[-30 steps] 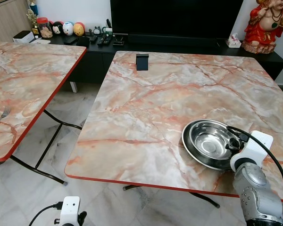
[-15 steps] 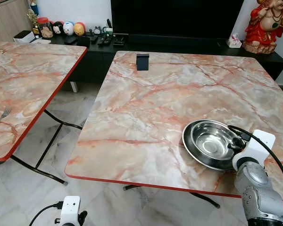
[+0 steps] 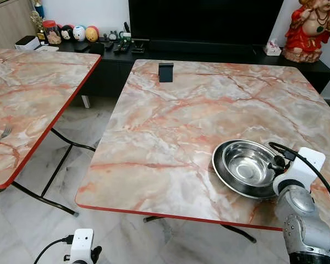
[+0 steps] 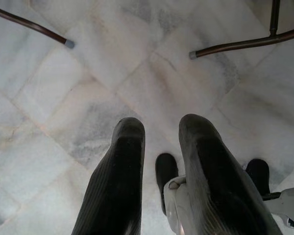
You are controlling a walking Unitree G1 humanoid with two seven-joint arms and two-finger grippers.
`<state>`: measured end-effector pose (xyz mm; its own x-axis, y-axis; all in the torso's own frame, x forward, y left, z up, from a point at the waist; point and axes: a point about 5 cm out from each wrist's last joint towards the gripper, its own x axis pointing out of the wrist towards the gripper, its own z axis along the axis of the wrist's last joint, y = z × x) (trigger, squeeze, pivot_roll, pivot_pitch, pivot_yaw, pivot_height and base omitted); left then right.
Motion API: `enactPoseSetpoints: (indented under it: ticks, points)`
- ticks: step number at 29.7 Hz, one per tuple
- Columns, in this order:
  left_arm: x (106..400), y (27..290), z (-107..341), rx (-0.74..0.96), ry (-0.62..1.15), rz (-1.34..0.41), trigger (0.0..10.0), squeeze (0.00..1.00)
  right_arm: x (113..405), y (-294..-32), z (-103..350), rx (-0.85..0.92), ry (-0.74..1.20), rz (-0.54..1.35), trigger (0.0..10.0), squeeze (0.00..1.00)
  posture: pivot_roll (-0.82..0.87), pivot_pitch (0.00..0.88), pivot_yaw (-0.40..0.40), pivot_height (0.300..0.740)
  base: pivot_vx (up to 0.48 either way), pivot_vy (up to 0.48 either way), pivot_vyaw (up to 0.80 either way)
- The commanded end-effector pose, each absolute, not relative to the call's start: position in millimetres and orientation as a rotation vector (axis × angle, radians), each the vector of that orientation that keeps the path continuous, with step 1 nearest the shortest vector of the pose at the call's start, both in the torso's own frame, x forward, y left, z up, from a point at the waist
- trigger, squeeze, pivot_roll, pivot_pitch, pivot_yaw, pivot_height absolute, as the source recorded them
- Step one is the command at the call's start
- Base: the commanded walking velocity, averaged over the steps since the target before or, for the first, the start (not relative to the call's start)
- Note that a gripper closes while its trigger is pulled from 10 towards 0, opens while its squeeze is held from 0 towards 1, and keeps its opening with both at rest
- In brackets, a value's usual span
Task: Setting the table
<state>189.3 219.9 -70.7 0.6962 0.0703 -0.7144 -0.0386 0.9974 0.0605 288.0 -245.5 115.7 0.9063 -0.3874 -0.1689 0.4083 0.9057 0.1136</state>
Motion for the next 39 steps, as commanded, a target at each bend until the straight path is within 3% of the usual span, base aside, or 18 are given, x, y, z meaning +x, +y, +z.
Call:
enactPoseSetpoints:
  ticks: [1,4,8,16,32,39]
  points:
    - [187,220,-72,0.036,0.804,0.068,10.0,0.0,292,-242,128,0.147,0.06,-0.386,10.0,0.0,0.0,0.0,-0.023,0.724,0.0,0.0,0.0]
    - [189,220,-71,0.039,0.789,0.069,10.0,0.0,295,-222,146,0.163,-0.135,-0.278,10.0,0.0,0.0,0.0,-0.022,0.724,0.0,0.0,0.0]
    - [192,219,-69,0.048,0.779,0.064,10.0,0.0,294,-203,158,0.032,-0.263,-0.196,10.0,0.0,0.0,0.0,-0.021,0.724,0.0,0.0,0.0]
    - [189,224,-69,0.074,0.78,0.057,10.0,0.0,285,-208,155,-0.016,-0.317,-0.211,10.0,0.0,0.0,0.0,-0.013,0.724,0.0,0.0,0.0]
    - [191,214,-70,0.067,0.781,0.011,10.0,0.0,294,-201,154,-0.043,-0.368,-0.164,10.0,0.0,0.01,0.0,-0.021,0.724,0.0,0.0,0.0]
    - [186,211,-74,0.063,0.808,-0.017,10.0,0.0,294,-198,152,-0.06,-0.375,-0.154,10.0,0.0,0.0,0.0,-0.02,0.724,0.0,0.261,0.0]
